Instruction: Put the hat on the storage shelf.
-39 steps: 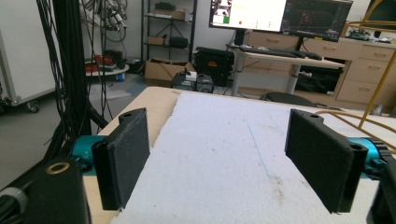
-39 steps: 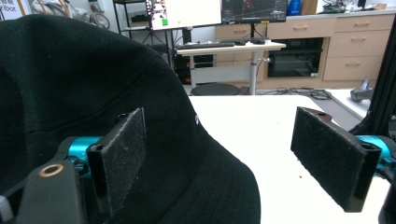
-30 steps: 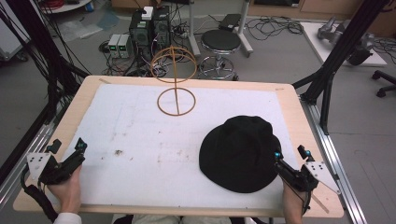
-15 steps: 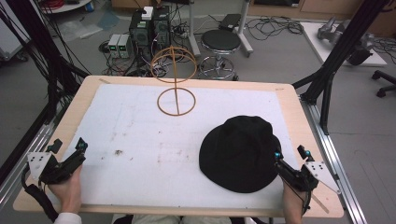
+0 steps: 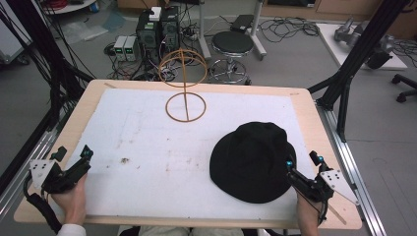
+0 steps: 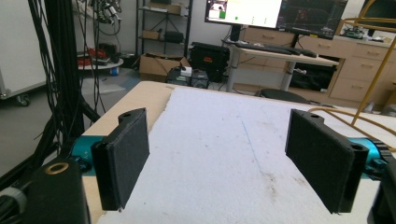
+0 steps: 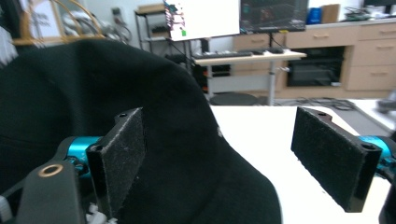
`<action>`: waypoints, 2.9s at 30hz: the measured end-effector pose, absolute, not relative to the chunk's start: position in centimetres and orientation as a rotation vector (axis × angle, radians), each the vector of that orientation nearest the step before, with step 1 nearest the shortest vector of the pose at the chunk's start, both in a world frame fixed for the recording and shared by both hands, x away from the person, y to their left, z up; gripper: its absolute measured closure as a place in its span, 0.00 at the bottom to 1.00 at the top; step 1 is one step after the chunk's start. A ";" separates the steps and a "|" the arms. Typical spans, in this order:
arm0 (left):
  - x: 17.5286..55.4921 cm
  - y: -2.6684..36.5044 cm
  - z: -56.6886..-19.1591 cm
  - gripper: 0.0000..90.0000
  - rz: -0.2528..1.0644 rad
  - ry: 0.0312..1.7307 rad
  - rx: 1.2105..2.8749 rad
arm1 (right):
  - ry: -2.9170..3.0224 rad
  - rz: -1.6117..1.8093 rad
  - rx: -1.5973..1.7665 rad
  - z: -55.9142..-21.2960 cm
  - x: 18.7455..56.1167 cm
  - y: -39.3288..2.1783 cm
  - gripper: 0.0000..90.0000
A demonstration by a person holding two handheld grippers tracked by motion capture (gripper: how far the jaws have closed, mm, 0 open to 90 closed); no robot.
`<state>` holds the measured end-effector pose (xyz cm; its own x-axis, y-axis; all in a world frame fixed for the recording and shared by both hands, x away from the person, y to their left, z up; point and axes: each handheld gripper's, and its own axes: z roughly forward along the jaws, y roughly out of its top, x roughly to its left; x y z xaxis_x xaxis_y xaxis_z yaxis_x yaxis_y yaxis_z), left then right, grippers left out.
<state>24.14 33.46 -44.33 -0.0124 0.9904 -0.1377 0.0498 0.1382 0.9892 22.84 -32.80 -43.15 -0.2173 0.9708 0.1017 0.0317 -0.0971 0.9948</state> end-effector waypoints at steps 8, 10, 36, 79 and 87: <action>24.1 33.3 -44.3 0.24 1.089 1.308 1.143 | 1.360 1.503 1.118 -42.6 22.6 -32.1 0.19; 24.1 33.2 -44.3 0.24 1.091 1.303 1.150 | 1.367 1.509 1.119 -42.5 22.5 -31.9 0.19; 24.4 32.6 -44.3 0.24 1.082 1.280 1.183 | 1.518 1.532 1.053 -42.2 23.7 -29.8 0.19; 24.5 32.7 -44.4 0.24 1.049 1.265 1.180 | 1.790 1.326 1.030 -42.6 24.8 -27.2 0.57; 24.5 32.8 -44.4 0.24 1.045 1.263 1.175 | 1.791 1.303 1.067 -42.1 24.9 -26.8 0.93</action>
